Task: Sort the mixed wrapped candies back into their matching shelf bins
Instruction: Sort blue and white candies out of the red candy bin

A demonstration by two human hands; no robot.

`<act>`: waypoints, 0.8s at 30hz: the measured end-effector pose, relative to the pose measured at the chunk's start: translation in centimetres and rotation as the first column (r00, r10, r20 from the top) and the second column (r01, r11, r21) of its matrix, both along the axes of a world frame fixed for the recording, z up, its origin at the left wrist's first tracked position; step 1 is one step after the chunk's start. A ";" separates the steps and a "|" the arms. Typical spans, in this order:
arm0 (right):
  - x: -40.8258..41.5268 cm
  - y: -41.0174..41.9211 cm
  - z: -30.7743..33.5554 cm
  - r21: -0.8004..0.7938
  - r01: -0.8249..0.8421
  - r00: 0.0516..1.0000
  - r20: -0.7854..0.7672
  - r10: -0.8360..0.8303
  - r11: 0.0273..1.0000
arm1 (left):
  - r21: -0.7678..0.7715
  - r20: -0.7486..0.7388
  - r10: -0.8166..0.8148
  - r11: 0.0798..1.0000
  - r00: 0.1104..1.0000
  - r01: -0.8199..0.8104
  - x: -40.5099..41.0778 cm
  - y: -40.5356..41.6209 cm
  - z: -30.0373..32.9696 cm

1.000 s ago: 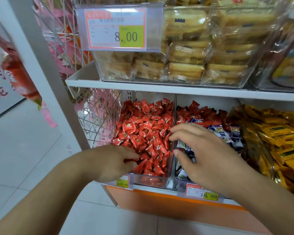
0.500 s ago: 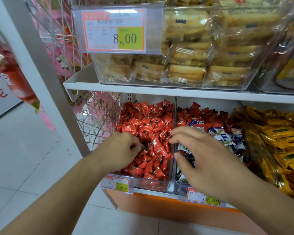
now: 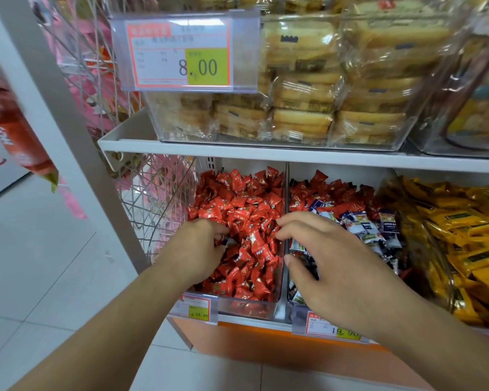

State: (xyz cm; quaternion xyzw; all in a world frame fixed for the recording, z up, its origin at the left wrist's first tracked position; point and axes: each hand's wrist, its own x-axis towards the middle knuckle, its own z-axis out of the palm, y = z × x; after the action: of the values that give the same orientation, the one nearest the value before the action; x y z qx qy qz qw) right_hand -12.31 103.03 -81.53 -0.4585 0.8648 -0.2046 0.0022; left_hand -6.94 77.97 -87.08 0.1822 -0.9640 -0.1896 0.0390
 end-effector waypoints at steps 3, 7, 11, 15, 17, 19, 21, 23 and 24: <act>0.0 0.0 0.1 0.000 0.001 1.000 0.008 -0.001 1.000 | -0.002 0.015 -0.008 1.000 1.000 0.008 -0.1 -0.1 -0.4; 0.1 0.0 0.2 0.009 0.005 1.000 0.015 -0.005 1.000 | 0.025 -0.006 0.000 1.000 1.000 0.000 -0.1 -0.1 -0.2; 0.1 0.0 0.3 0.009 0.004 1.000 0.020 -0.005 1.000 | 0.062 -0.071 0.058 0.997 0.996 -0.054 -0.1 0.0 -0.1; 0.1 0.1 0.2 0.008 0.003 1.000 0.029 -0.004 1.000 | 0.080 -0.098 0.079 0.994 0.992 -0.071 0.3 0.5 0.4; -0.1 0.1 0.2 -0.002 0.002 0.999 0.037 -0.002 1.000 | 0.076 -0.119 0.091 0.994 0.989 -0.082 0.5 0.8 1.2; -0.2 0.1 0.2 -0.014 0.003 0.999 0.053 -0.002 1.000 | 0.072 -0.172 0.127 0.991 0.977 -0.116 0.8 1.0 2.4; -0.3 0.1 0.1 -0.022 0.008 0.998 0.061 -0.006 1.000 | 0.115 -0.256 0.180 0.981 0.950 -0.155 1.4 1.3 4.2; -0.2 0.3 0.2 -0.028 0.018 0.998 0.059 -0.017 0.999 | 0.255 -0.325 0.226 0.956 0.918 -0.145 2.2 2.0 6.0; -0.1 0.4 0.4 -0.040 0.024 0.998 0.058 -0.022 0.999 | 0.346 -0.342 0.236 0.932 0.910 -0.112 2.7 2.6 6.8</act>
State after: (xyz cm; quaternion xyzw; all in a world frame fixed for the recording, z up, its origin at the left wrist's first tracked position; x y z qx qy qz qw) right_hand -12.37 103.42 -81.10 -0.4424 0.8653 -0.2352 0.0153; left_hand -4.26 80.56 -80.32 0.2324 -0.8745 -0.3699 0.2109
